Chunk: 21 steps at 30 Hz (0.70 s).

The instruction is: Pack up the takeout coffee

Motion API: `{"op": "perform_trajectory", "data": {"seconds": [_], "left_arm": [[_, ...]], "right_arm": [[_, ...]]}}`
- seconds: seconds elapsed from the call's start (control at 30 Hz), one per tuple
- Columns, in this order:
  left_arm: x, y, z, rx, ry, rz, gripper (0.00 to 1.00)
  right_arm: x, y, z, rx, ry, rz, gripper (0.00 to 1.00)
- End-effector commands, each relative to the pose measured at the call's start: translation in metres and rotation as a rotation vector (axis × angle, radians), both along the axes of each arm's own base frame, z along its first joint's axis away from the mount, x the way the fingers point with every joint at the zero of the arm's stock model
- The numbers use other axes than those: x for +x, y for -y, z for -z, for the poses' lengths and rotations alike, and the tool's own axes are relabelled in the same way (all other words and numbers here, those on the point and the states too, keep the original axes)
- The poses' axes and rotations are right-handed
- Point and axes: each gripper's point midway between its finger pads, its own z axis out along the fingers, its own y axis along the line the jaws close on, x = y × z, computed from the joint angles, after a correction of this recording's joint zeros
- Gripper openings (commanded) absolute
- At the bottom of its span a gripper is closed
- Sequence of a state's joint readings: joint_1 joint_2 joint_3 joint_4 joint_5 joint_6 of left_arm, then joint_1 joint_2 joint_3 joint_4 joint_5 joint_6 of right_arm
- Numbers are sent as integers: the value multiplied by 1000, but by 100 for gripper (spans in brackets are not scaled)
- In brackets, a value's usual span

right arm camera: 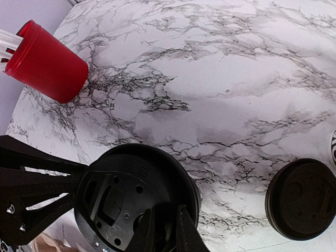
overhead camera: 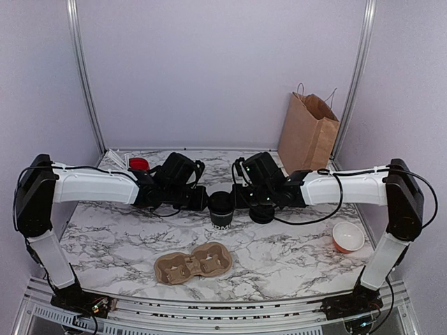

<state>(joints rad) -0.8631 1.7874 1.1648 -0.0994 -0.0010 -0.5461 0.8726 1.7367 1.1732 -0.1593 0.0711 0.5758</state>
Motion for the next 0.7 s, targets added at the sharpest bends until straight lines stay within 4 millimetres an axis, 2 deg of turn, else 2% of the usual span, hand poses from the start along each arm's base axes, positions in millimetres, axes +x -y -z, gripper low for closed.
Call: {"op": "perform_trajectory", "data": {"seconds": [0.0, 0.3, 0.43, 0.57, 0.67], "left_arm": [[-125, -85, 156, 452, -487, 118, 15], [-137, -84, 169, 442, -509, 115, 15], [-134, -81, 164, 427, -496, 117, 15], [-124, -71, 143, 402, -455, 125, 15], [-101, -49, 108, 355, -374, 135, 15]], "right_arm": [[-56, -2, 71, -126, -207, -122, 13], [-67, 1, 88, -143, -247, -125, 13], [-67, 0, 86, -146, -248, -129, 13], [-58, -5, 66, -140, -207, -118, 13], [-44, -10, 45, -139, -159, -97, 13]]}}
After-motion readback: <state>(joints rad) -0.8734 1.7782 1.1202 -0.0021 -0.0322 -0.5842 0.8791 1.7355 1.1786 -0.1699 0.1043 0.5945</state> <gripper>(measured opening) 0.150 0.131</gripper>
